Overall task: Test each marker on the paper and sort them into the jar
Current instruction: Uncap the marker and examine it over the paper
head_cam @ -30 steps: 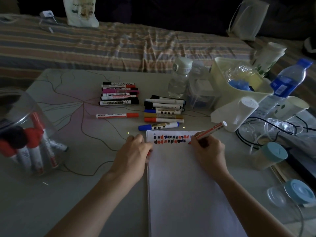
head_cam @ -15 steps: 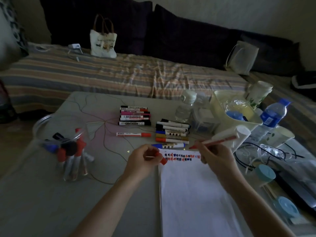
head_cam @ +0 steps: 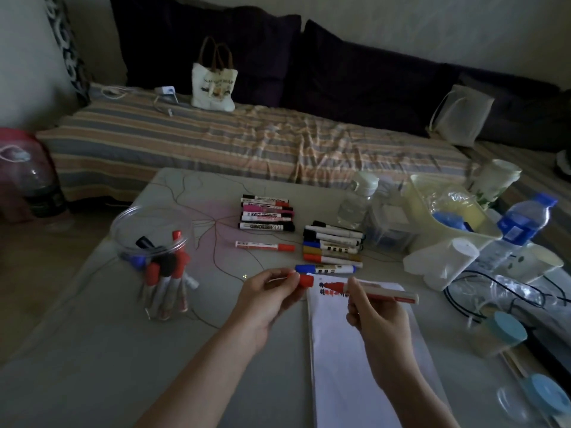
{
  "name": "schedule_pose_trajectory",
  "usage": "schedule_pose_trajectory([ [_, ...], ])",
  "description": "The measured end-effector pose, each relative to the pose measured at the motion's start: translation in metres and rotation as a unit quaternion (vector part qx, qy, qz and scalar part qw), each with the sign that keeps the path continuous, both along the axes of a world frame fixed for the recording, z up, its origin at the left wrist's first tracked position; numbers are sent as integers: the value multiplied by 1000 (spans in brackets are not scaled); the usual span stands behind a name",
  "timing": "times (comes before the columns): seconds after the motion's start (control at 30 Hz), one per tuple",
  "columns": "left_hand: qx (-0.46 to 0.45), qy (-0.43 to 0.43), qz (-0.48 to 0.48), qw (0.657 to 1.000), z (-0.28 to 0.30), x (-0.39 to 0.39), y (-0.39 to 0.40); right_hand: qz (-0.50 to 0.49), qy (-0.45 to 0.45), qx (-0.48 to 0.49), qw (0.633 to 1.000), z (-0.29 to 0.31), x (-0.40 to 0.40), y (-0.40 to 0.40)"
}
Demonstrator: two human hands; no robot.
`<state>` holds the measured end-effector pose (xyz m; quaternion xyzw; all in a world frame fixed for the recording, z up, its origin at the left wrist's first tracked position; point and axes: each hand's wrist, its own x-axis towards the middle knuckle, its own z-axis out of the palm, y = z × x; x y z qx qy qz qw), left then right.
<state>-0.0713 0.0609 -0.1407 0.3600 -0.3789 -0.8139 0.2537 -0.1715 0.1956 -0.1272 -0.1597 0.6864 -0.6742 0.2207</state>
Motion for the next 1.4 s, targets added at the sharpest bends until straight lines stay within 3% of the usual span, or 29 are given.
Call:
schedule_pose_trajectory([
  [0.6,-72,-11,-73,995,8,-8,19,17,-44,-30,998,3,2,-1],
  [0.97,-147,-50,-40,987,0,-12,29,42,-168,-41,984,-2,2,-2],
  [1.2,-64,-4,6,998,4,-15,10,28,-246,-74,966,5,-18,4],
  [1.27,-87,-13,11,996,1,-13,4,38,-196,-32,979,3,-26,11],
  [1.33,-139,-48,5,989,-3,-14,2,108,-34,89,990,-4,-32,14],
  [1.4,-185,-79,-10,979,-8,-15,1,167,160,180,956,-13,-35,12],
])
